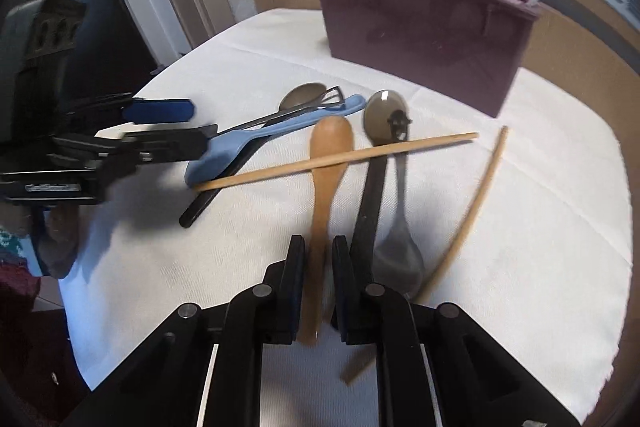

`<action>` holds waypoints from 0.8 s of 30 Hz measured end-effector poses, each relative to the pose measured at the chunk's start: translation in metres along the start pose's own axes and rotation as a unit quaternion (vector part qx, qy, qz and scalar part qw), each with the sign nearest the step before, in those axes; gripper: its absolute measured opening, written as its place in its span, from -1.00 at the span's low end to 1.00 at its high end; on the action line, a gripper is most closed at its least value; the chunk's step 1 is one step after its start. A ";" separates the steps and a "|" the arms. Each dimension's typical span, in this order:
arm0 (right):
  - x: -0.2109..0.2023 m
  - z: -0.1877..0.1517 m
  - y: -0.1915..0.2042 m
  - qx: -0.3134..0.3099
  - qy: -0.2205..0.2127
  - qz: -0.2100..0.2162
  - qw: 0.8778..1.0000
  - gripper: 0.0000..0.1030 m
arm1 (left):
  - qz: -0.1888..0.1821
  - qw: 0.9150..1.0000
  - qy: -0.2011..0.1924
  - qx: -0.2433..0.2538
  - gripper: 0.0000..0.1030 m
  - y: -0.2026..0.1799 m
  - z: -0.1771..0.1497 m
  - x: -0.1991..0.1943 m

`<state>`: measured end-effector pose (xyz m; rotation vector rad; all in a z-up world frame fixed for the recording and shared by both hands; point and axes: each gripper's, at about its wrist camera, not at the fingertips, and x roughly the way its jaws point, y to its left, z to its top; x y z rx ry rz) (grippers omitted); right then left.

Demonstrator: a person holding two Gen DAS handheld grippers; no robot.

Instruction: Organize utensils

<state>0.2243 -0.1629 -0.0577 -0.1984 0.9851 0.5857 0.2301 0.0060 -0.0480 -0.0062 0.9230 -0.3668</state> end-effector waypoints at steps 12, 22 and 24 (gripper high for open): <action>-0.034 -0.020 -0.007 0.009 -0.054 -0.029 0.998 -0.72 | 0.025 0.990 0.104 0.093 -0.53 -0.029 0.037 0.049; -0.031 -0.023 -0.012 0.030 -0.054 -0.027 0.998 -0.72 | 0.012 0.983 0.163 0.078 -0.66 -0.031 0.060 0.078; -0.031 -0.020 -0.009 0.024 -0.057 -0.026 0.998 -0.69 | 0.009 0.983 0.168 0.074 -0.66 -0.030 0.062 0.078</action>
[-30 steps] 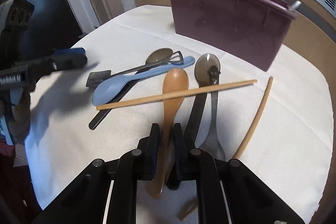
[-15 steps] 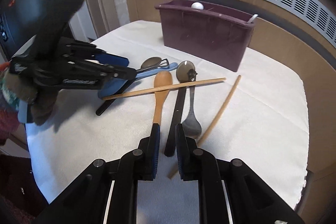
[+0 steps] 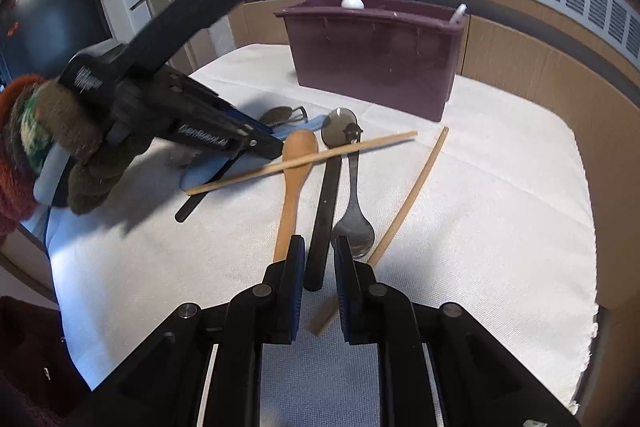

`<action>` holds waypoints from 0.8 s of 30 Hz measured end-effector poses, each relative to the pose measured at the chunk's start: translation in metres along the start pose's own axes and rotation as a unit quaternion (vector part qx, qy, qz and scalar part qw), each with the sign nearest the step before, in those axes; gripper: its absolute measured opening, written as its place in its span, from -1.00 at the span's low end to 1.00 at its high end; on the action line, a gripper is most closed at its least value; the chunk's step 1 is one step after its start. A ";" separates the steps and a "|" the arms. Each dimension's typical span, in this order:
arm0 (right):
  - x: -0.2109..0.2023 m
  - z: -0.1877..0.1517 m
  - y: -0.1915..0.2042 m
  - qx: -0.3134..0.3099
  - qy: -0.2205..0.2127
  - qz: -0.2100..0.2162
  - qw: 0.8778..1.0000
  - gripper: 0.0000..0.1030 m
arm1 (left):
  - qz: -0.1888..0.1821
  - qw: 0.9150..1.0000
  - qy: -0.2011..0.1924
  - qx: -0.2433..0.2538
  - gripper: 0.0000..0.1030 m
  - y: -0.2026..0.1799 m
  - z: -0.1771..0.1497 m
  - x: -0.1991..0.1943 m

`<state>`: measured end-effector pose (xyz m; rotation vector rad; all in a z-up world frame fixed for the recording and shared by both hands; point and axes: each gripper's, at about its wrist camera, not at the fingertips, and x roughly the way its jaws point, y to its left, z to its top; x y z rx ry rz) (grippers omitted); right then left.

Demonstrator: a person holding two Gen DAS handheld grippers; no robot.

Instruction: Organize utensils

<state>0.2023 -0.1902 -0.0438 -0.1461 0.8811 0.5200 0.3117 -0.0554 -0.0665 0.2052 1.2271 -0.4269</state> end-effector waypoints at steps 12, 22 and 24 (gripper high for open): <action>0.070 0.044 0.013 0.004 0.087 0.010 0.996 -0.64 | -0.060 0.972 -0.161 -0.159 -0.83 0.039 -0.083 -0.063; 0.094 0.080 0.035 -0.049 0.091 -0.034 0.994 -0.59 | -0.074 0.955 -0.224 -0.181 -0.83 0.051 -0.097 -0.091; 0.071 0.081 0.037 -0.052 0.065 -0.020 0.996 -0.60 | -0.078 0.953 -0.230 -0.181 -0.83 0.051 -0.100 -0.094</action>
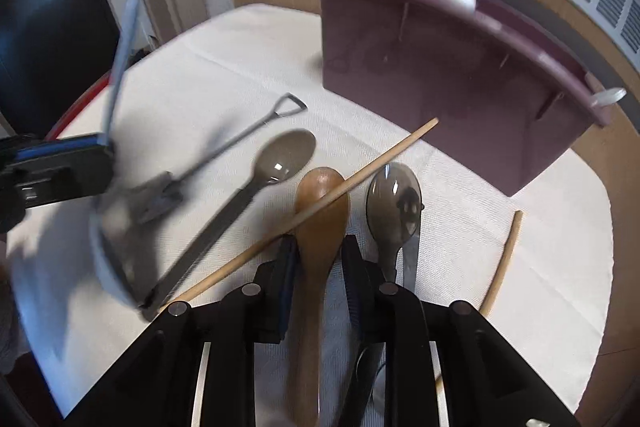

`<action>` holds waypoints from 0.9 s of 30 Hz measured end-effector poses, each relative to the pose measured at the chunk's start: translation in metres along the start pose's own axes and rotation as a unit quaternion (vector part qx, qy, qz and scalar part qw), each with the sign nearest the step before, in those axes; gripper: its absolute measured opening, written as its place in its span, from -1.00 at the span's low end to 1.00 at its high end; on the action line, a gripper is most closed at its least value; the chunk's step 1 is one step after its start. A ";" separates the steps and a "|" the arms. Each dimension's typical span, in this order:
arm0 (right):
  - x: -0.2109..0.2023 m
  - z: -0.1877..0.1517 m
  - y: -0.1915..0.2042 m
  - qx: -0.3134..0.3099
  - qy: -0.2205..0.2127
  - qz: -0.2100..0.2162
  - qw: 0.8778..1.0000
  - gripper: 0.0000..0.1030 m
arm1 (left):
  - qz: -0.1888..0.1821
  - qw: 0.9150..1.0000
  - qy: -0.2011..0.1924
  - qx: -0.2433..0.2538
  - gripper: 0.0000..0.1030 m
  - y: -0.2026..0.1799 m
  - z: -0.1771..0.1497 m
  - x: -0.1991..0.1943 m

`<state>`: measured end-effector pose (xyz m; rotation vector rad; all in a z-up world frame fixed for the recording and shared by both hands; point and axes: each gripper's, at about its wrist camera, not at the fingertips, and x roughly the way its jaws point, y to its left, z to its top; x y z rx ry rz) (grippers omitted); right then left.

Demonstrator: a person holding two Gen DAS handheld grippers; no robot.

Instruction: Organize utensils

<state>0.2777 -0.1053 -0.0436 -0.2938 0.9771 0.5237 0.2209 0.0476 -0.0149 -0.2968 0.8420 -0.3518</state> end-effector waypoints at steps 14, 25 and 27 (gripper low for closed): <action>-0.137 -0.016 0.000 -0.008 -0.168 -0.038 0.985 -0.99 | -0.013 0.998 -0.053 0.035 -0.83 -0.038 0.022 -0.044; -0.087 -0.020 -0.017 0.003 -0.106 0.035 0.994 -0.48 | 0.020 0.997 -0.059 0.035 -0.83 -0.034 0.023 -0.049; -0.066 -0.008 -0.019 0.001 -0.091 0.070 0.993 -0.48 | 0.026 0.998 -0.054 0.028 -0.83 -0.026 0.022 -0.046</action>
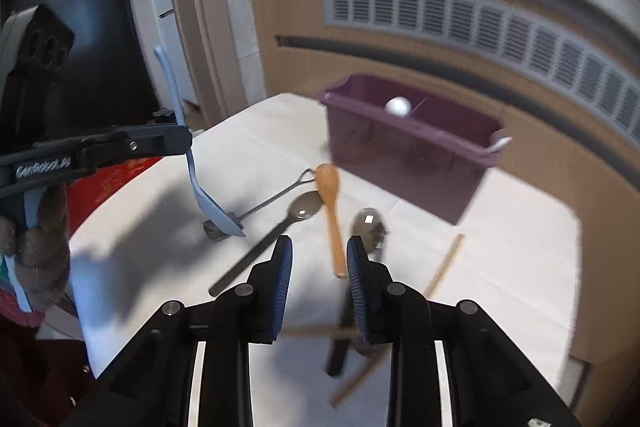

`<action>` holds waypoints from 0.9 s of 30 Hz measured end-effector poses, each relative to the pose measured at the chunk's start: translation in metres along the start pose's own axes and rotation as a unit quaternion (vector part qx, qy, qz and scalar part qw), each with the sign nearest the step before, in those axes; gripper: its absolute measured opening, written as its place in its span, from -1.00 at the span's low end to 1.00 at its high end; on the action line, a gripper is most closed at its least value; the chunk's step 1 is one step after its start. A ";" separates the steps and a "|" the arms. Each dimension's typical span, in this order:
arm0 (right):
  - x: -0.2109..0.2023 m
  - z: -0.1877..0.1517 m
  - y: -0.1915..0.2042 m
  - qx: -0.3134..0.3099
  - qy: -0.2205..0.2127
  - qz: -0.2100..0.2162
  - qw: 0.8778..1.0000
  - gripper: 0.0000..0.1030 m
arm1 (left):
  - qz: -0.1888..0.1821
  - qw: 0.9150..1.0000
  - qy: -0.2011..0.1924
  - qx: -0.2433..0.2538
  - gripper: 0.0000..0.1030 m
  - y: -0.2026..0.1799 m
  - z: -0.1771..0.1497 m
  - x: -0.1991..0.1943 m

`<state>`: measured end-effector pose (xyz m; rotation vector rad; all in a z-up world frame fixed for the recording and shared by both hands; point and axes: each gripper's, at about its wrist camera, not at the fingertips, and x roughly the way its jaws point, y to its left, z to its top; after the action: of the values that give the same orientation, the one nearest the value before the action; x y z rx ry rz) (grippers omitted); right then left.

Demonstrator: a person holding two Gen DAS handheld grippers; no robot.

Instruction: Organize utensils

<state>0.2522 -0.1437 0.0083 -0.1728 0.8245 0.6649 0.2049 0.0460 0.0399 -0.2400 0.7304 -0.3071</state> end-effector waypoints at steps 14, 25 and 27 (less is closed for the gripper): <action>0.154 0.049 -0.013 -0.021 0.085 -0.067 0.994 -0.46 | -0.012 0.999 0.020 -0.047 -0.83 0.044 -0.002 0.023; 0.098 0.033 -0.017 0.019 0.056 -0.046 0.997 -0.48 | -0.019 0.999 0.024 -0.039 -0.83 0.034 0.008 0.035; 0.071 0.027 -0.024 0.041 0.033 -0.046 0.998 -0.48 | -0.022 0.999 0.020 -0.032 -0.83 0.027 0.010 0.033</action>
<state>0.3187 -0.1185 -0.0272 -0.1587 0.9006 0.5409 0.2403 0.0600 0.0186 -0.3111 0.7761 -0.3327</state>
